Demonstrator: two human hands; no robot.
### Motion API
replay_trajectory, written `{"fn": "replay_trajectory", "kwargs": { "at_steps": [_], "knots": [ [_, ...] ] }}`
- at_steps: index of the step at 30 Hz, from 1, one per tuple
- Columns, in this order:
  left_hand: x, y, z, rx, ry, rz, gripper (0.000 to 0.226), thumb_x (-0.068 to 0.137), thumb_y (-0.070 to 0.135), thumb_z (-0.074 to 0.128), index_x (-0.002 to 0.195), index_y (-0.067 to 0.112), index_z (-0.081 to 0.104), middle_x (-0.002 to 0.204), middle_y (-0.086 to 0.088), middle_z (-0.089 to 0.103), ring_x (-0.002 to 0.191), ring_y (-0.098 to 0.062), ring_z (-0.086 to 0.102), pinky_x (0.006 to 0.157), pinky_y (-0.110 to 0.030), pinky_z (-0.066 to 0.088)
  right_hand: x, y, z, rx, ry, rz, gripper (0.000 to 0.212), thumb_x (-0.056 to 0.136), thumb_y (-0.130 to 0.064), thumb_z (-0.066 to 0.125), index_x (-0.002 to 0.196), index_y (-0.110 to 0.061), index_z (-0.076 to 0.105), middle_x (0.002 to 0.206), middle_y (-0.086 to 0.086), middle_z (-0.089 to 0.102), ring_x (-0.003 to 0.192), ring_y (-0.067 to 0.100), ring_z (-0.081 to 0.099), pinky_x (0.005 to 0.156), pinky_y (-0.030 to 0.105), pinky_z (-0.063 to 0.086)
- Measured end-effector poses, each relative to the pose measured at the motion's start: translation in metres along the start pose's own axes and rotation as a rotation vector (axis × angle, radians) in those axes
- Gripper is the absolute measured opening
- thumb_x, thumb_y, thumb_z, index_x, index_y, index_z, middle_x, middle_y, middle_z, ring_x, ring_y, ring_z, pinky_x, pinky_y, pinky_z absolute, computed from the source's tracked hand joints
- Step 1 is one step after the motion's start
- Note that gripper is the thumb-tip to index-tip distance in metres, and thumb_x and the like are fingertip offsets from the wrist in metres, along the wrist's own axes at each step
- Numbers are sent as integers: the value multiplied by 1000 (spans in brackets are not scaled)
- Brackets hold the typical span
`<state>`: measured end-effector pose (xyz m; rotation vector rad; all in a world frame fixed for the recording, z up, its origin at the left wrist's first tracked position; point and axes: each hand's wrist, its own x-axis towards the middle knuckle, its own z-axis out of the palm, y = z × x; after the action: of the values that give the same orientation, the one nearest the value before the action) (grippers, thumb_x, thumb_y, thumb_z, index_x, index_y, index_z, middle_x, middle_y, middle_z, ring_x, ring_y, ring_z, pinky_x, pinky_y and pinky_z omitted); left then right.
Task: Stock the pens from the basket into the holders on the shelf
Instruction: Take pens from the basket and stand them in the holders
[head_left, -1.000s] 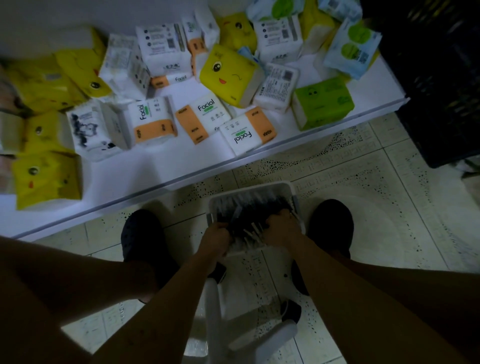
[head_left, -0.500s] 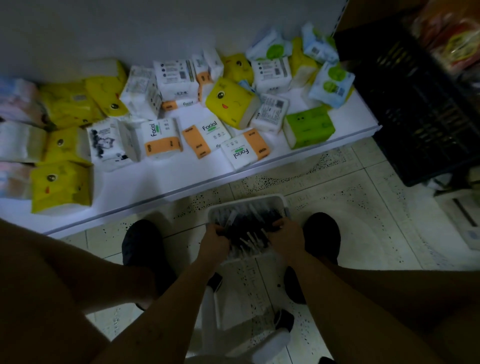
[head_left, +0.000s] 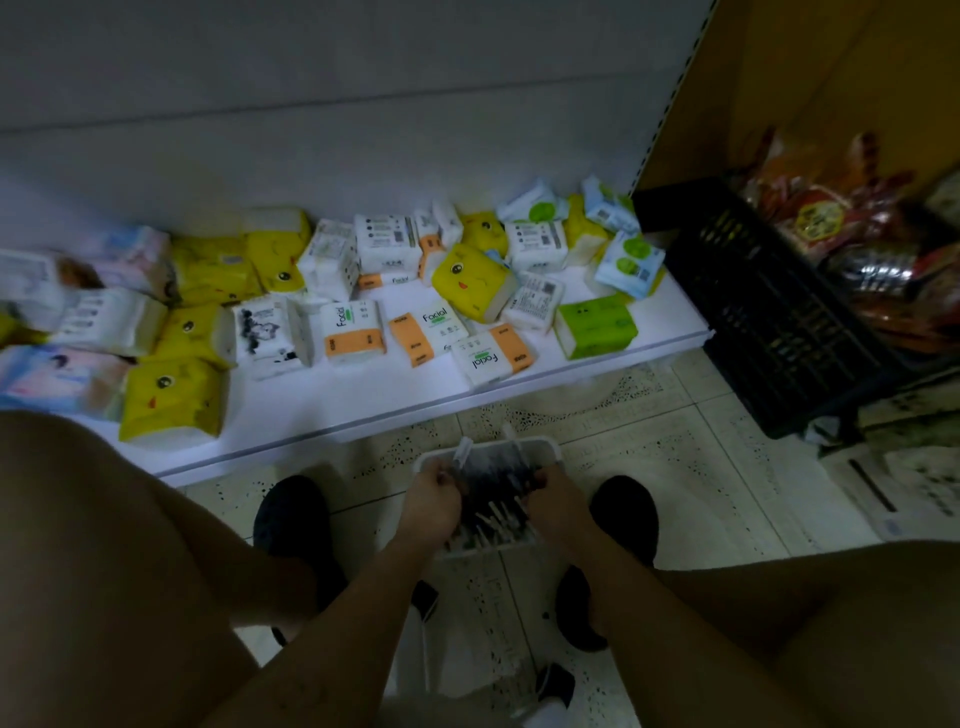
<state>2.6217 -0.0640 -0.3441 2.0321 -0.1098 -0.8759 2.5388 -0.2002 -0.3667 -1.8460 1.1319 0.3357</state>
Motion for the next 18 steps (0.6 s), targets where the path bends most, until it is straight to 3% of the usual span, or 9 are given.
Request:
{"fn": "replay_trajectory", "kwargs": {
  "at_steps": [2, 4, 6, 8, 10, 12, 15, 18],
  "knots": [
    [-5, 5, -5, -22, 43, 57, 27, 104, 26, 32, 105, 13, 55, 87, -10, 60, 73, -20, 60, 55, -31, 50, -4, -7, -2, -46, -2, -14, 29, 91, -6, 44, 118, -6, 55, 122, 15, 60, 114, 32, 55, 105, 48, 41],
    [-10, 10, -10, -20, 61, 123, 29, 104, 31, 31, 106, 15, 55, 76, -6, 57, 66, -18, 54, 54, -27, 42, -12, -15, -6, -116, 13, -121, 28, 99, -16, 39, 115, -5, 60, 115, 16, 64, 108, 30, 57, 107, 44, 37],
    [-15, 14, -13, -16, 64, 178, 27, 104, 30, 32, 103, 17, 55, 78, -7, 57, 69, -22, 53, 59, -29, 38, -22, -24, -11, -104, 68, -249, 31, 103, -28, 35, 105, -11, 61, 107, 14, 65, 94, 26, 57, 94, 39, 45],
    [-21, 20, -16, -25, 65, 229, 24, 104, 27, 33, 102, 19, 56, 80, -9, 60, 69, -22, 53, 60, -29, 38, -29, -34, -14, -50, 99, -322, 30, 103, -32, 37, 107, -15, 60, 105, 9, 64, 93, 25, 57, 86, 37, 47],
    [-26, 25, -17, -52, 72, 261, 22, 104, 21, 35, 101, 17, 57, 81, -11, 62, 67, -22, 54, 61, -29, 38, -36, -45, -15, 31, 76, -343, 24, 101, -26, 42, 108, -13, 61, 97, 6, 63, 86, 24, 59, 79, 37, 50],
    [-30, 28, -19, -84, 89, 256, 22, 103, 17, 36, 99, 14, 58, 84, -12, 64, 65, -20, 53, 61, -29, 39, -43, -54, -14, 79, 39, -328, 15, 98, -17, 46, 94, -12, 59, 86, 6, 65, 74, 22, 60, 71, 38, 52],
    [-34, 33, -23, -151, 116, 246, 22, 103, 29, 40, 94, 18, 56, 77, -5, 61, 63, -19, 54, 60, -30, 41, -52, -64, -11, 93, 45, -323, 6, 93, -17, 50, 89, -17, 54, 87, 4, 65, 80, 23, 61, 73, 38, 49],
    [-39, 40, -31, -211, 120, 274, 26, 100, 44, 41, 105, 23, 56, 75, -1, 60, 63, -17, 56, 61, -29, 43, -60, -76, -10, 151, 93, -358, 9, 96, -24, 48, 98, -30, 54, 90, -2, 62, 84, 20, 59, 71, 31, 45]
  ]
}}
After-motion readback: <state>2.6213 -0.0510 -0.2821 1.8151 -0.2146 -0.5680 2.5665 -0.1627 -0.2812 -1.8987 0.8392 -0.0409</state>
